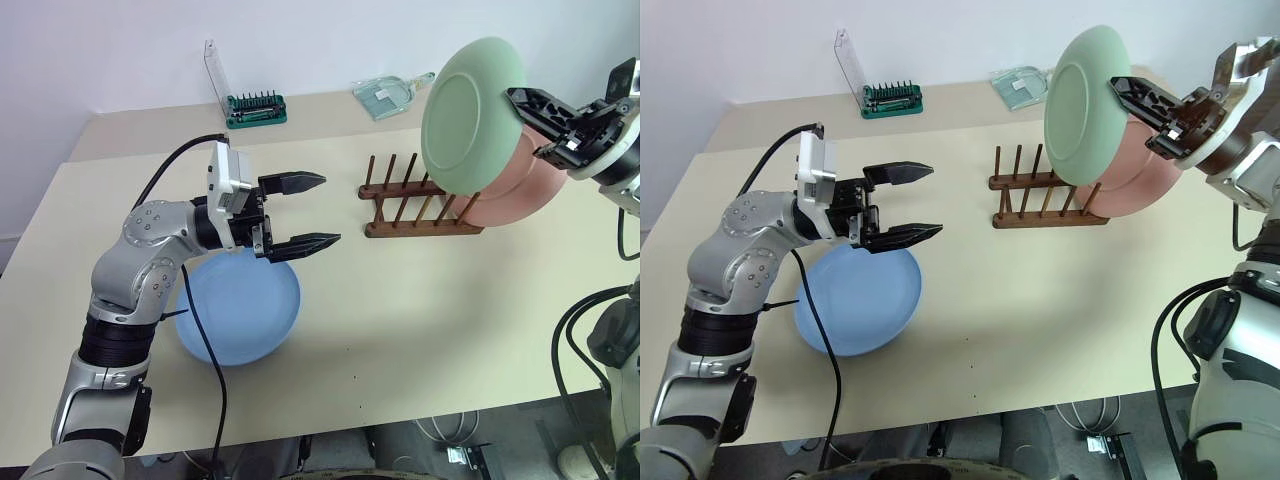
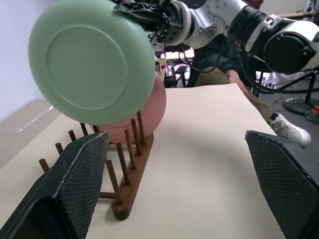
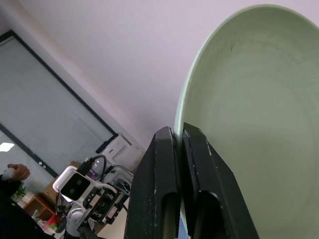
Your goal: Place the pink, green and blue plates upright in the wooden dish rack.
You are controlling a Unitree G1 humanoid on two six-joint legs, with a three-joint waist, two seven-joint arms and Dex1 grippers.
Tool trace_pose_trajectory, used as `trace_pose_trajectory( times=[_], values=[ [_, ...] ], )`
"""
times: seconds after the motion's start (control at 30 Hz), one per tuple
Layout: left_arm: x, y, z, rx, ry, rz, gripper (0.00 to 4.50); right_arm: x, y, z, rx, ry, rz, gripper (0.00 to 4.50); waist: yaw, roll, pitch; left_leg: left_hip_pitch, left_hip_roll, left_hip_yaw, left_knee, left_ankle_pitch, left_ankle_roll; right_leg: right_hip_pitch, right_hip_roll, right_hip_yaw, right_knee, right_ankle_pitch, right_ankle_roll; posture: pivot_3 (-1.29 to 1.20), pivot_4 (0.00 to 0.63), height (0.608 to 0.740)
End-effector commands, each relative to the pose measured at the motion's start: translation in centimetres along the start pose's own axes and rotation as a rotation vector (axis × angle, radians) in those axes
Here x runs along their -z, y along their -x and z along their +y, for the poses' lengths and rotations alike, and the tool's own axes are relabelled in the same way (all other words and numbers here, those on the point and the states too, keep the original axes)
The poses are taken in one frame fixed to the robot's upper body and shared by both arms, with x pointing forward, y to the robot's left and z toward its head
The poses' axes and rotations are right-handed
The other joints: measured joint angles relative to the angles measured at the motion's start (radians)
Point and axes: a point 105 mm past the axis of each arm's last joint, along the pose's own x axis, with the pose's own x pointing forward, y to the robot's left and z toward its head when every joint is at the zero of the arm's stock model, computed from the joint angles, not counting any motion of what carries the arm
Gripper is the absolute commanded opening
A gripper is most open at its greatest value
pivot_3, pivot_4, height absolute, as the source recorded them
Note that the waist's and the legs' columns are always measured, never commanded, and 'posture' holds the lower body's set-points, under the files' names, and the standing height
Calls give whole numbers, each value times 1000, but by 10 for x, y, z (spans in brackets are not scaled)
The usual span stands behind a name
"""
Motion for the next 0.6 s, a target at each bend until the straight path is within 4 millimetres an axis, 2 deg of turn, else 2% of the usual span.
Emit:
trace_pose_trajectory(
  times=[0.03, 0.43, 0.6],
  values=[
    [-12, 1, -2, 4, -41, -28, 4500, -8, -2, 13, -58, 23, -35, 44, 0, 0, 0, 0, 0, 0, 0, 0, 0, 0, 0, 0, 0, 0, 0, 0, 150, 740],
    [-12, 1, -2, 3, -43, -26, 4500, 3, 7, -3, 7, 17, -25, 44, 0, 0, 0, 0, 0, 0, 0, 0, 0, 0, 0, 0, 0, 0, 0, 0, 150, 740],
    [-13, 2, -2, 5, -42, -24, 4500, 18, 6, -13, 45, 31, 10, 44, 0, 0, 0, 0, 0, 0, 0, 0, 0, 0, 0, 0, 0, 0, 0, 0, 150, 740]
  ],
)
